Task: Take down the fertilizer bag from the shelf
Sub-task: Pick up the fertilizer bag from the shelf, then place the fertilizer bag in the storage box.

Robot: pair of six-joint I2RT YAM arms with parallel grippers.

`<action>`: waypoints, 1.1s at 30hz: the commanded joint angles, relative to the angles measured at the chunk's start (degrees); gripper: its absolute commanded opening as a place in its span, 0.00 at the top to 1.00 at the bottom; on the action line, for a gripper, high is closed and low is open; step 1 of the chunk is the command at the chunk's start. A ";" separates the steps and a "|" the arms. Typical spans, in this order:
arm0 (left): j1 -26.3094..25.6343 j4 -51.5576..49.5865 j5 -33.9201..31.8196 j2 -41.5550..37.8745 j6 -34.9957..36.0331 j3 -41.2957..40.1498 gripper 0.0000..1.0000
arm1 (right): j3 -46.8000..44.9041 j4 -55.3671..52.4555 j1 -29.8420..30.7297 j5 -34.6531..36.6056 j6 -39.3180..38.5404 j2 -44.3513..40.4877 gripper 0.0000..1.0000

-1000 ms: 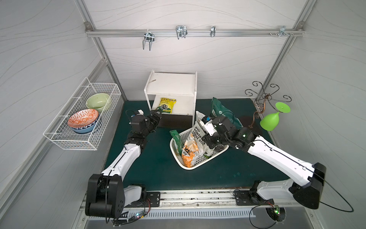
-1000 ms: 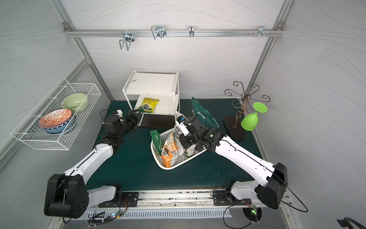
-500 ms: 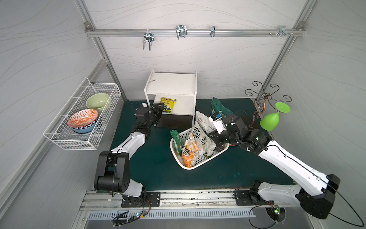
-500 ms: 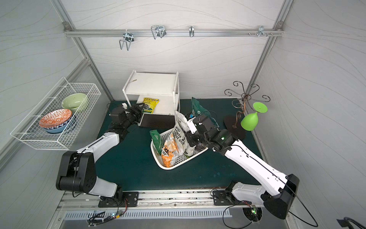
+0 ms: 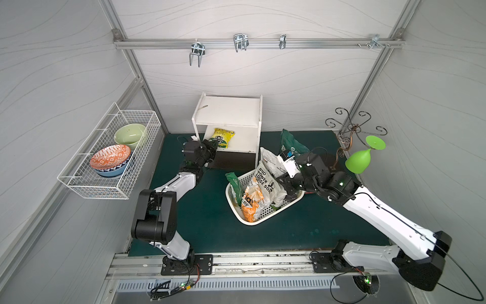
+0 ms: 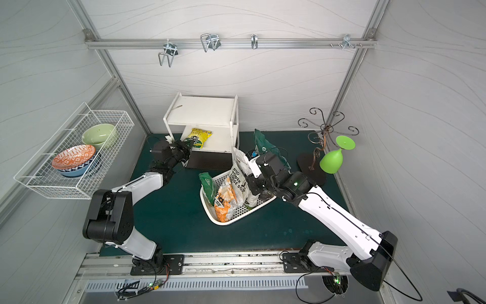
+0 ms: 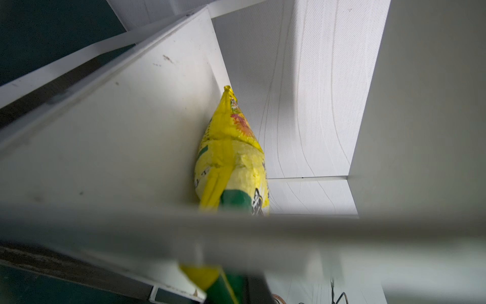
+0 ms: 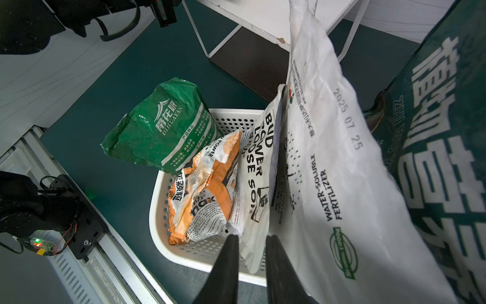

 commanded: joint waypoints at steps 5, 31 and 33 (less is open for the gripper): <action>-1.17 -9.27 9.32 -10.51 12.34 3.95 1.00 | 0.43 -0.47 -0.33 2.36 -1.47 -1.37 0.77; -16.18 -62.96 39.51 -25.61 59.00 26.35 1.00 | 0.84 0.97 -1.31 -0.17 -3.94 -3.09 0.77; -17.84 -65.32 39.79 -25.49 60.73 26.32 1.00 | 0.85 1.23 -1.36 -2.62 -5.51 -4.09 0.73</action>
